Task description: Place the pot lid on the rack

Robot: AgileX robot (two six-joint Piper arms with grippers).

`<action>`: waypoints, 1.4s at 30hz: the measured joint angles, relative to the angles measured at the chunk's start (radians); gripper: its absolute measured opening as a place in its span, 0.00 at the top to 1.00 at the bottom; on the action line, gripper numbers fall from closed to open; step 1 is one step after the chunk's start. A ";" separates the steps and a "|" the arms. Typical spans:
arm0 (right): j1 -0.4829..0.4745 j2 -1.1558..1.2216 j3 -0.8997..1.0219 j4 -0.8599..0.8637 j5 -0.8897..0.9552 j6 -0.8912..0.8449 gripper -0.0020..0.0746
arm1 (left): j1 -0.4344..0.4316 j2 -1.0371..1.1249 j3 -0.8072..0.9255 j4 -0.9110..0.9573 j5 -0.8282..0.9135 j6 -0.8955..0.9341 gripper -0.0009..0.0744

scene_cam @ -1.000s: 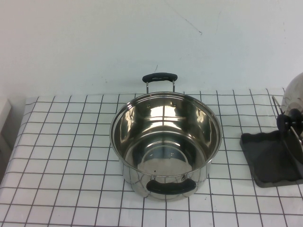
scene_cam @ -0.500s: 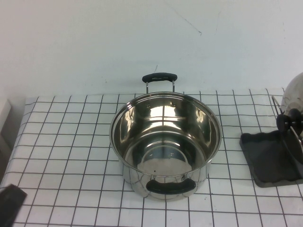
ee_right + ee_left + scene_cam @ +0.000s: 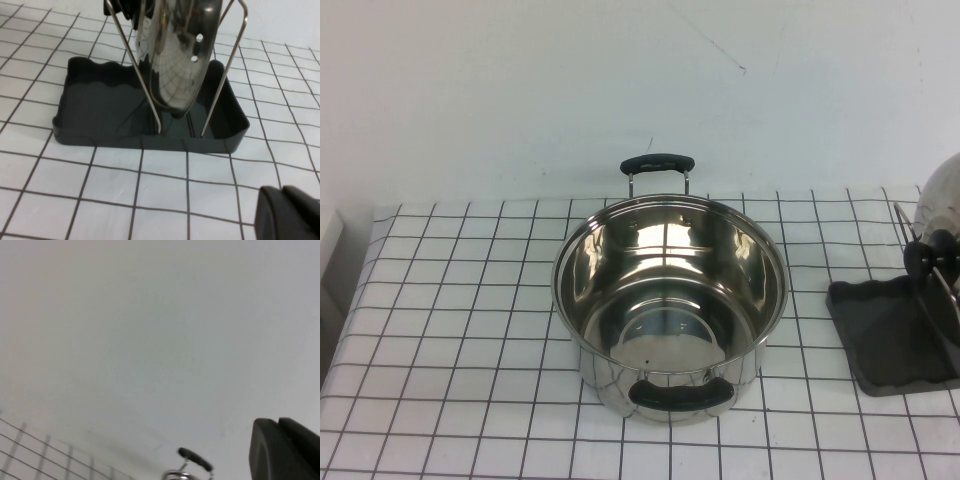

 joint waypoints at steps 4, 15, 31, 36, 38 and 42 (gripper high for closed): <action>0.000 0.000 0.000 0.000 0.000 0.000 0.98 | 0.000 -0.037 0.052 -0.598 0.040 0.882 0.99; 0.000 0.000 0.000 0.000 0.000 0.000 0.98 | 0.121 -0.040 0.150 -1.037 0.221 1.742 0.99; 0.000 0.000 0.000 0.000 0.000 0.000 0.98 | 0.145 -0.042 0.147 -1.057 0.412 1.831 0.99; 0.000 0.000 0.000 -0.001 0.000 0.000 0.98 | 0.115 -0.042 0.147 -1.035 0.412 1.823 0.99; 0.000 0.000 0.000 -0.001 0.000 0.000 0.98 | 0.115 -0.042 0.147 -1.032 0.412 1.823 0.99; 0.000 0.000 0.000 -0.001 0.000 0.000 0.98 | 0.115 -0.042 0.147 -1.032 0.412 1.823 0.99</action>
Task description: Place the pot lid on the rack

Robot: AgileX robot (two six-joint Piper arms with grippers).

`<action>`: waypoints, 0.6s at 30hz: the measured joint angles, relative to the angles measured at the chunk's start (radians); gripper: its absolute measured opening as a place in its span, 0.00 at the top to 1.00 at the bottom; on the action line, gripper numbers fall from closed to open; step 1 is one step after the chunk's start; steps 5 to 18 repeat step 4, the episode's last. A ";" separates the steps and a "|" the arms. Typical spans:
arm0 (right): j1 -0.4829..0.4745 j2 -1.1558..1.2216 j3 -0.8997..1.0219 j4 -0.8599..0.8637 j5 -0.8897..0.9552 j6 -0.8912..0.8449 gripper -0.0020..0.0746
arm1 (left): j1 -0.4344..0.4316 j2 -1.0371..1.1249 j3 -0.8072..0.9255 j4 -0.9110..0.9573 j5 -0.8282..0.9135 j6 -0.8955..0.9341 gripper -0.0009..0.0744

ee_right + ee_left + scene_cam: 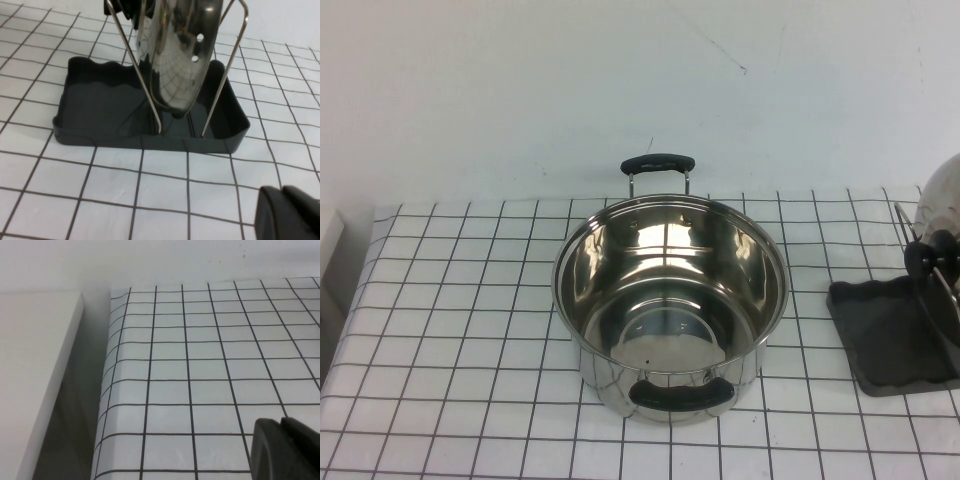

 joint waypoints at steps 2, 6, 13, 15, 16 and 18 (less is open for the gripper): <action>0.000 0.000 0.000 0.000 0.000 0.000 0.98 | 0.000 0.000 0.000 0.000 0.000 -0.001 0.99; 0.000 0.000 0.000 0.000 0.000 0.000 0.98 | 0.000 0.000 0.000 0.000 0.000 -0.001 0.99; 0.000 0.000 0.000 0.000 0.000 0.000 0.98 | 0.000 0.000 0.000 0.000 0.000 -0.001 0.99; 0.000 0.000 0.000 0.000 0.000 0.000 0.98 | 0.000 0.000 0.000 0.000 0.000 -0.001 0.99; 0.000 0.000 0.000 0.000 0.000 0.000 0.98 | 0.000 0.000 0.000 0.000 0.000 -0.001 0.99; 0.000 0.000 0.000 0.000 0.000 0.000 0.98 | 0.000 0.000 0.000 0.000 0.000 -0.001 0.99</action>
